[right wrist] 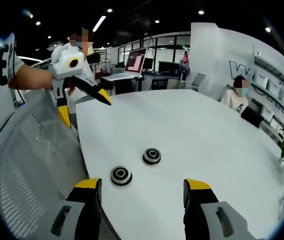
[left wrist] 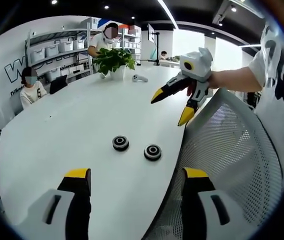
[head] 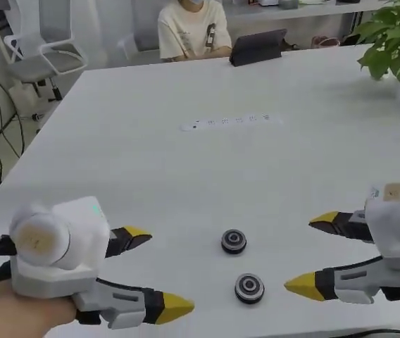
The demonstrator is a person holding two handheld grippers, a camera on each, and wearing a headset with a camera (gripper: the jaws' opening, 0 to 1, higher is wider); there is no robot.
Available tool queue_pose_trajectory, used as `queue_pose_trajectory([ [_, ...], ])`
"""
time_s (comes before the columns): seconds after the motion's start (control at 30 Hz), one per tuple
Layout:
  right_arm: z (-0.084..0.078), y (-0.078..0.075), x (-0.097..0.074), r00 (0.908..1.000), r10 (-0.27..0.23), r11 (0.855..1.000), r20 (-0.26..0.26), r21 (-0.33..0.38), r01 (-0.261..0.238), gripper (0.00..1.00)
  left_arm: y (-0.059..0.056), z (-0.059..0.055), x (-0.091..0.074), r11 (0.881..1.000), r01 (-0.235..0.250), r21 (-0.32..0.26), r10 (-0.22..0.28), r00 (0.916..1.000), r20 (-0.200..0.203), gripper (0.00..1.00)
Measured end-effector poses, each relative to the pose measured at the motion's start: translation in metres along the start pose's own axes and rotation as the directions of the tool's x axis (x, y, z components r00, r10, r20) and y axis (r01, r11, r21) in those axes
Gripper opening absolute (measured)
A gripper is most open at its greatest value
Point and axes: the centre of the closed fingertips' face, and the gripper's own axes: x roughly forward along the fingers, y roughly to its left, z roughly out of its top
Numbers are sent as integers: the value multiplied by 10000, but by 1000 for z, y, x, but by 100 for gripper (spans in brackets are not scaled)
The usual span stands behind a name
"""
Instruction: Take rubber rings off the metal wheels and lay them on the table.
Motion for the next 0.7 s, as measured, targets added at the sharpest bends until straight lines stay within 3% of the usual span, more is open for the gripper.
queue_pose_trajectory([
  [0.2, 5, 2, 1, 9979, 501, 9987, 417, -144, -495, 63, 1, 6, 6, 9998, 195, 107, -197, 9997, 136, 70],
  [0.4, 5, 4, 5, 9941, 844, 9964, 688, -97, -839, 59, -1, 2, 15, 9992, 404, 59, -404, 9992, 35, 67],
  [0.7, -4, 11, 15, 9891, 1415, 9892, 406, -454, -1397, 53, -7, 0, 28, 9968, 783, 129, -781, 9968, -158, 62],
])
